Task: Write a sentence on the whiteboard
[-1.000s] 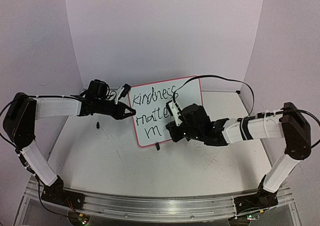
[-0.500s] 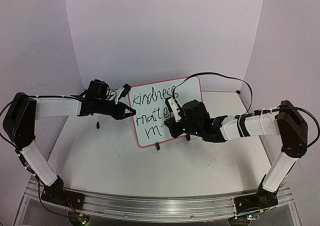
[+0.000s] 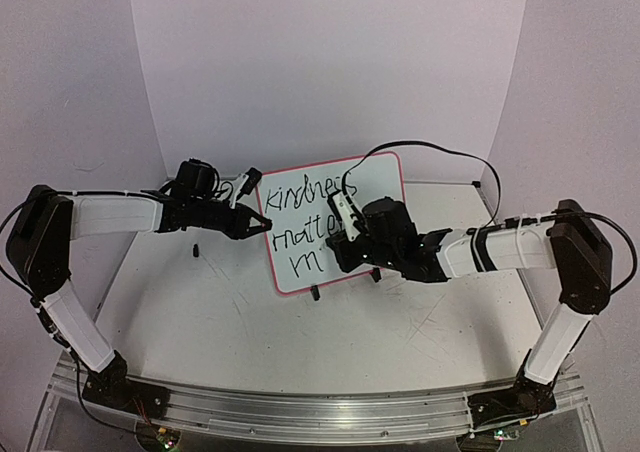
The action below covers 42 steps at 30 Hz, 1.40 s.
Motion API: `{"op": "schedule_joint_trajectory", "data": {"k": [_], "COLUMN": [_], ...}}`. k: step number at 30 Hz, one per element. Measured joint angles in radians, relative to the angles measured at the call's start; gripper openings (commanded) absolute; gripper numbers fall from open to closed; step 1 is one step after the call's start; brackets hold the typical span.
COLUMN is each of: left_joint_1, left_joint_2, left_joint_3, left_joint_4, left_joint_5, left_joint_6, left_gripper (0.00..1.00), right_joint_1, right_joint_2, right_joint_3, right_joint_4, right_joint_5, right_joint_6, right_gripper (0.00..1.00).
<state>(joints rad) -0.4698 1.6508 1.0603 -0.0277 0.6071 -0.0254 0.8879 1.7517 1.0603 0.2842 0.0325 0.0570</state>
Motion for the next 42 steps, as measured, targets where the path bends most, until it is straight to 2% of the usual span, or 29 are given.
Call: {"op": "schedule_joint_trajectory", "data": {"k": [13,25,42], "left_joint_1": [0.0,-0.001,-0.001], "left_joint_2": [0.0,0.0,0.0], "left_joint_3": [0.0,0.0,0.0], "left_joint_4": [0.0,0.0,0.0], "left_joint_5": [0.0,0.0,-0.002], "left_joint_6": [0.0,0.0,0.0], "left_gripper": [0.0,0.0,0.0], "right_joint_1": [0.0,0.005,0.012], "right_joint_2": [0.008,0.008,0.008], "right_joint_3": [-0.003,-0.071,-0.056], "right_joint_4": [0.0,-0.008,-0.016], "right_joint_5": [-0.004,-0.011,0.059], "right_joint_6": [0.01,0.036,0.049], "right_gripper": [0.0,0.0,0.0]}}
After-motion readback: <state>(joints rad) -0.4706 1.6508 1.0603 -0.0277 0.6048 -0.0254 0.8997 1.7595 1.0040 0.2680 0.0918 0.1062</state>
